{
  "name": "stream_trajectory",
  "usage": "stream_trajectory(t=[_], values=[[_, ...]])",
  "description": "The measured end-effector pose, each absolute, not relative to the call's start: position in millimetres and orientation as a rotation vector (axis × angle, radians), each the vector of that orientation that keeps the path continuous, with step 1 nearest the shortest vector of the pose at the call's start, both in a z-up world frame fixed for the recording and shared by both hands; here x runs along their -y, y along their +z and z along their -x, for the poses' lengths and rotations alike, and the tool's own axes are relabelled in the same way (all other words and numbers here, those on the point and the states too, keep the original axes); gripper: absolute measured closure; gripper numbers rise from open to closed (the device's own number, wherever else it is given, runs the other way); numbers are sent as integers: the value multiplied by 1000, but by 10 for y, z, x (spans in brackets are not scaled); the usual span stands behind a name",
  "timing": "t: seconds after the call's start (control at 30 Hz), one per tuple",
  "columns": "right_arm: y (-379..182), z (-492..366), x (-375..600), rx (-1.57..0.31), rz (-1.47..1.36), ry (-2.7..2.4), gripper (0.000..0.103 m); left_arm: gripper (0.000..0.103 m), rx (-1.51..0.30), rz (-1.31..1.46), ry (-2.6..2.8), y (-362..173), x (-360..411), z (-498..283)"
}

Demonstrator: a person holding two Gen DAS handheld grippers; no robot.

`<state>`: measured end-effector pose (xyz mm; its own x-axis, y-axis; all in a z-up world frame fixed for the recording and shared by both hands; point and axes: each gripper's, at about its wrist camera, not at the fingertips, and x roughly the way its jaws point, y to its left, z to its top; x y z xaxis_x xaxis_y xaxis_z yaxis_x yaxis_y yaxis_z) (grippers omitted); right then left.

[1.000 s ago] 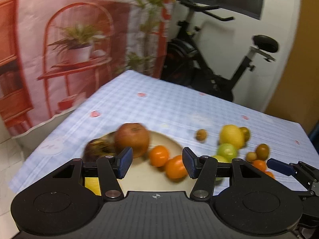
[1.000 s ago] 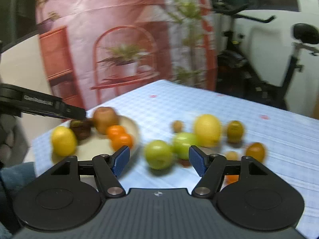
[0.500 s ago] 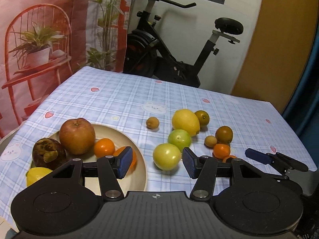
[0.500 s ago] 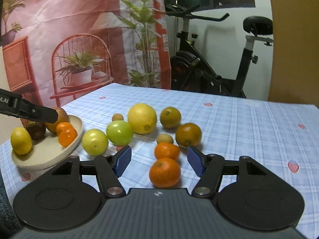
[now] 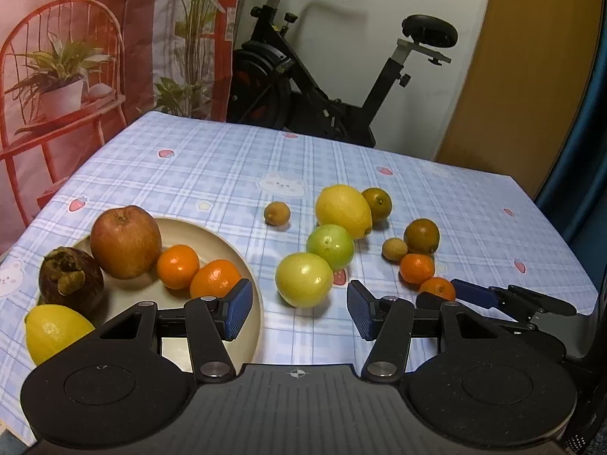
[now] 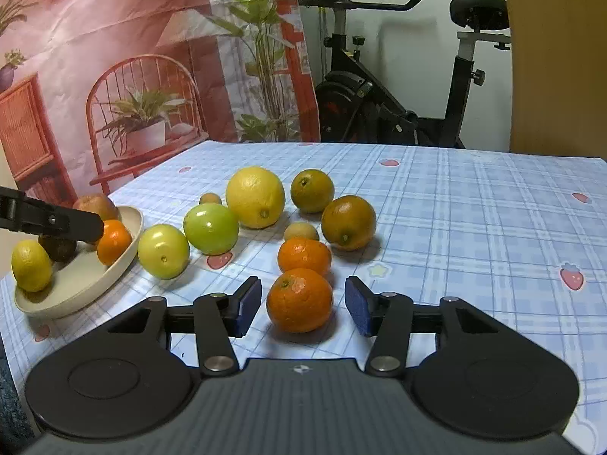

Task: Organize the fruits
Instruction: 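Grasp an orange with the right tool while the left tool grasps another orange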

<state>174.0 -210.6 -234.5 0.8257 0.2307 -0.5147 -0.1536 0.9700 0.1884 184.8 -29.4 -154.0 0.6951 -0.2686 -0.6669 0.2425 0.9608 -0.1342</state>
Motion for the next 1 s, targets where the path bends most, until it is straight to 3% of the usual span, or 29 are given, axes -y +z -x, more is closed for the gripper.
stream_trajectory(t=[0.13,0.67,1.0], values=[[-2363,-1769,2092,-587,-137,207,60,45,-754,16,-294,-1562,332,-1835],[-2304,-1688,2181,-551,-156,196,61,45,-784,23,-342,-1580,395,-1947],[-2280,-1561,2596,-547,-260,99,61,45,-804,-53,-530,-1727,1025,-2149]])
